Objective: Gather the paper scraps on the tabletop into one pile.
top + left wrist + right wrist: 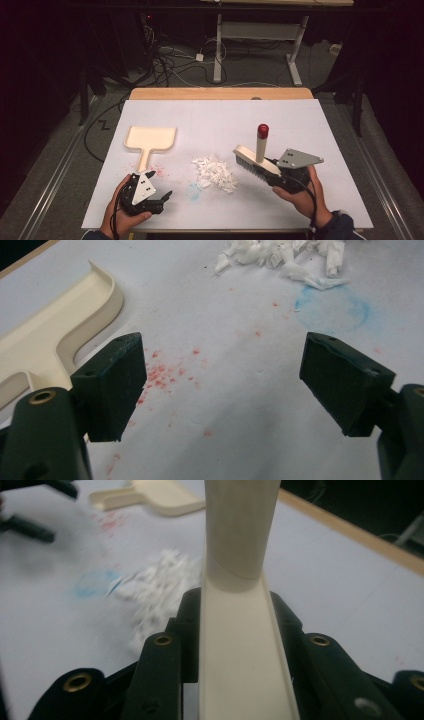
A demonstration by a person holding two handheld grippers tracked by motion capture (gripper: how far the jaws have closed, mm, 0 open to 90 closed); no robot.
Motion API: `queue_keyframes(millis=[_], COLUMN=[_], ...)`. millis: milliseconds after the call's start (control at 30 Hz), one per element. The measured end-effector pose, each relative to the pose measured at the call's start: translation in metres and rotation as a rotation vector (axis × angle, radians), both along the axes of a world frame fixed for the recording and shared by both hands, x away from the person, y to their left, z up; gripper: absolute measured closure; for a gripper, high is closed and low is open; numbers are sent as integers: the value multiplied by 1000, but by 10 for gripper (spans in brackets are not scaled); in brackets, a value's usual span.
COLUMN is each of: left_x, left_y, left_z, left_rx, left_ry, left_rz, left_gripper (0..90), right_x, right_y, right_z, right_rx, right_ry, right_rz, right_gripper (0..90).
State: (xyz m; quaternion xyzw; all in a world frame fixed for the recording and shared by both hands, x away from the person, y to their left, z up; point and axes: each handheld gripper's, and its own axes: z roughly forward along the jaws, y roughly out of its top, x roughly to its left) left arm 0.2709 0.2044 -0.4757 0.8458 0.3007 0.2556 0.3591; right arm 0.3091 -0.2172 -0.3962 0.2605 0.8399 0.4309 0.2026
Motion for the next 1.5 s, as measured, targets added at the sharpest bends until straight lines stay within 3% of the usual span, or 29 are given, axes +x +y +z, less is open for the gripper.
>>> queue_keyframes(millis=[167,267,567,667,800,967,1100,1200,1367,1500], left_x=[0,0,2,1,0,-1,-1,-1,0,1], left_y=[-2,-3,-3,-2,-1,-1,-1,1,5,3], left_z=[1,1,-1,-1,-1,0,0,1,3,1], left_rx=[5,6,4,4,4,7,9,5,-14,-13], left_ry=[-2,-3,2,2,2,-2,-3,-5,-28,-5], left_rz=[-3,-4,-16,-19,-17,-10,-6,-3,14,7], left_gripper=[179,180,180,180,180,181,181,181,181,181], right_x=[-23,-27,-8,-2,-2,-16,-28,-36,-32,-18], right_y=[-9,-1,49,59,58,36,21,23,49,67], right_z=[-13,-25,-34,-31,-23,-6,1,-7,-35,-44], right_rx=[-68,-66,-38,-29,2,34,55,53,19,-3], right_ry=[66,103,75,39,25,-2,0,25,67,43], right_rz=[59,96,142,144,147,161,215,272,405,445], right_gripper=[675,675,676,676,675,675,675,674,675,675])
